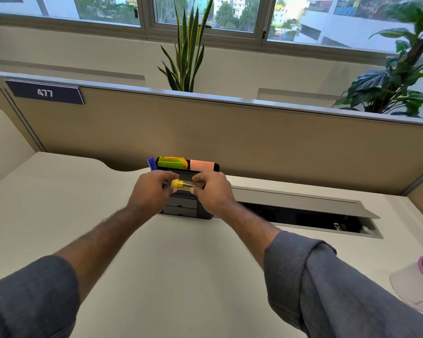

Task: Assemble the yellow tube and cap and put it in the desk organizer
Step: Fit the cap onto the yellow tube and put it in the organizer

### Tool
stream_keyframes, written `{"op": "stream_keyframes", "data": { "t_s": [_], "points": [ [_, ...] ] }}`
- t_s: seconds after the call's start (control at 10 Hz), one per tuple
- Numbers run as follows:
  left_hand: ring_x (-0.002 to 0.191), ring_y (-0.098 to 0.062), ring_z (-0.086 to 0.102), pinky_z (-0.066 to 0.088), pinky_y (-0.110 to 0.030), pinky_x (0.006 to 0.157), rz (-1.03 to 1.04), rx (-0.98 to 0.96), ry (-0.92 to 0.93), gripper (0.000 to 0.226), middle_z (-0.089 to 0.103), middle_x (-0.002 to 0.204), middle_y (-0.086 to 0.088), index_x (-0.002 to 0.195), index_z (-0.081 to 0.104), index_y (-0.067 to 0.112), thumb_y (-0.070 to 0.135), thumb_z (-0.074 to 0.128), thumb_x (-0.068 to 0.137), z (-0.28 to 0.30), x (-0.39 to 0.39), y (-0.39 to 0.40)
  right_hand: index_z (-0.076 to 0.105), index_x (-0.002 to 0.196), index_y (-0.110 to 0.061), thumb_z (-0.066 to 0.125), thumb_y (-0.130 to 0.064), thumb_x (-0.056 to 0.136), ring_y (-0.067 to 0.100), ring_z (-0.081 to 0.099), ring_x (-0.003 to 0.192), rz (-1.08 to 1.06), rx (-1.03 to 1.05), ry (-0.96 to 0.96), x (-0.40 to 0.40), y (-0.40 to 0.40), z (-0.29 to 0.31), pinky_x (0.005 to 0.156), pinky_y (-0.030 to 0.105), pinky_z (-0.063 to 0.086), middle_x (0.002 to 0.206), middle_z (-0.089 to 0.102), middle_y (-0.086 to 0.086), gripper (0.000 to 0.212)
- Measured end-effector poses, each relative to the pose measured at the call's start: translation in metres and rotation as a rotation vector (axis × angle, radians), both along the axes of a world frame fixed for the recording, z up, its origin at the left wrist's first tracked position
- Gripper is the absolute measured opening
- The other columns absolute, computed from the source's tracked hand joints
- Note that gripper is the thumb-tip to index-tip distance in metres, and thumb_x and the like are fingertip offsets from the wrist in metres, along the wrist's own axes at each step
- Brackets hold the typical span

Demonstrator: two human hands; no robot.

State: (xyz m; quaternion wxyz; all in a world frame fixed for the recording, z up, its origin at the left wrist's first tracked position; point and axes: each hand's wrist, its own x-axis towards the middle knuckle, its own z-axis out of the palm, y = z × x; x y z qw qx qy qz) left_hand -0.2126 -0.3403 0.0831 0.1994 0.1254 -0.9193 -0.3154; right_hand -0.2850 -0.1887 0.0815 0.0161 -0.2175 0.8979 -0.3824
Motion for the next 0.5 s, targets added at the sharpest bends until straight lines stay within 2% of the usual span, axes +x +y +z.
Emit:
{"op": "stream_keyframes", "data": {
  "t_s": [0.1,0.3,0.4,0.5],
  "points": [
    [0.090,-0.017,0.061,0.049,-0.029,0.084,0.015,0.002,-0.073,0.031,0.073,0.107,-0.010,0.115,0.071,0.012,0.005,0.071,0.085,-0.0103,-0.0066,-0.0133,0.072,0.111,-0.022,0.076,-0.024,0.082,0.024,0.059,0.101,0.010,0.066,0.037,-0.0043,-0.0125,-0.0104,0.087,0.041,0.055,0.107,0.070,0.003,0.029],
    [0.091,-0.019,0.062,0.050,-0.031,0.084,-0.001,0.019,-0.129,0.030,0.073,0.105,-0.009,0.113,0.071,0.014,0.003,0.070,0.085,-0.0188,-0.0096,-0.0225,0.073,0.104,-0.021,0.075,-0.023,0.083,0.021,0.052,0.099,0.029,0.060,0.052,-0.0023,-0.0181,-0.0191,0.081,0.041,0.053,0.098,0.067,-0.002,0.022],
    [0.095,-0.021,0.064,0.052,-0.033,0.087,-0.016,0.027,-0.152,0.035,0.072,0.109,-0.009,0.117,0.068,0.015,0.003,0.070,0.084,-0.0175,-0.0074,-0.0199,0.072,0.107,-0.022,0.075,-0.023,0.082,0.021,0.051,0.100,0.059,0.058,0.042,-0.0001,-0.0137,-0.0187,0.084,0.046,0.052,0.099,0.067,-0.003,0.024],
    [0.107,-0.025,0.064,0.051,-0.037,0.094,-0.017,0.051,-0.192,0.051,0.069,0.119,-0.009,0.129,0.060,0.015,0.005,0.075,0.081,-0.0143,-0.0044,-0.0156,0.060,0.127,-0.023,0.074,-0.023,0.082,0.024,0.050,0.109,0.090,0.112,0.058,0.0050,-0.0085,-0.0171,0.094,0.051,0.048,0.112,0.066,0.000,0.047]
  ]
}}
